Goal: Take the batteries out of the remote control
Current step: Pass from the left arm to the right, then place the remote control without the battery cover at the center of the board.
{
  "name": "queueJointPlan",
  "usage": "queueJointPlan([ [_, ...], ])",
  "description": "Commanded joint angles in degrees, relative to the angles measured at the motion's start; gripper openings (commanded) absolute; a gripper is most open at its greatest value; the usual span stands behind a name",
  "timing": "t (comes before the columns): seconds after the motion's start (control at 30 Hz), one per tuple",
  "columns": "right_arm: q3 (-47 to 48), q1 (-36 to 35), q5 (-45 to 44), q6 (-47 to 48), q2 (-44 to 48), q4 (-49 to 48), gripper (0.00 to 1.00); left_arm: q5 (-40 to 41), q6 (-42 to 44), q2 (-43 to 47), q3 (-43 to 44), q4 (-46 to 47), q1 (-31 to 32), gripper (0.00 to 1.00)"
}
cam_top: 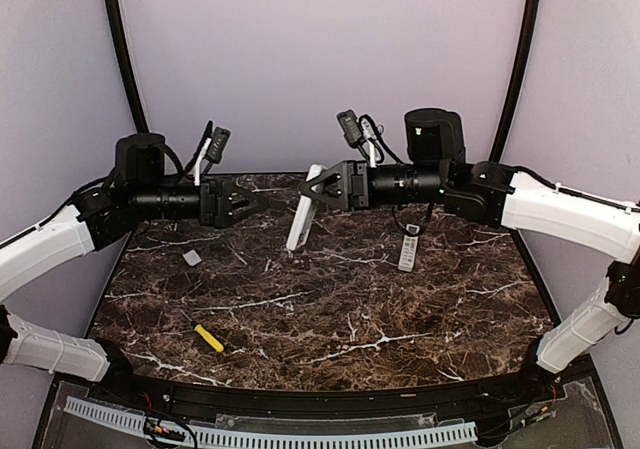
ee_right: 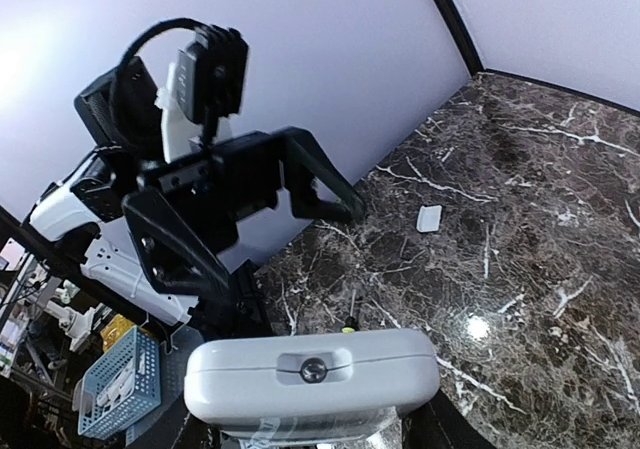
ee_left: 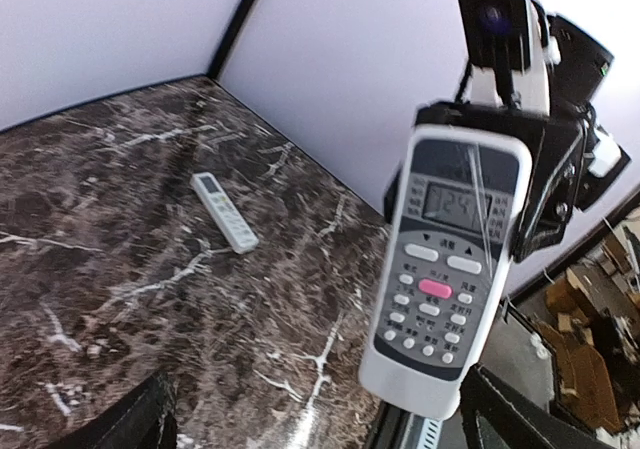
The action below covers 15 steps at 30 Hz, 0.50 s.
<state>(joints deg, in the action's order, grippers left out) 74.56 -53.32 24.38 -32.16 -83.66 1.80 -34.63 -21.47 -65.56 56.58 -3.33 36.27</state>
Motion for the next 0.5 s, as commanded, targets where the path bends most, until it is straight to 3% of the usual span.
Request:
queueJointPlan([
  [0.0,4.8,0.3,-7.9,2.4,0.5,12.1,0.13,5.5,7.5,5.6,4.6,-12.5,-6.0,0.99],
  [0.27,14.8,0.3,-19.9,-2.6,-10.6,30.1,0.07,13.9,10.2,6.7,6.1,-17.6,-14.1,0.99],
  [0.47,17.9,0.3,-19.7,-7.4,-17.2,34.2,0.06,18.2,5.5,7.3,0.6,-15.0,-23.5,0.99],
])
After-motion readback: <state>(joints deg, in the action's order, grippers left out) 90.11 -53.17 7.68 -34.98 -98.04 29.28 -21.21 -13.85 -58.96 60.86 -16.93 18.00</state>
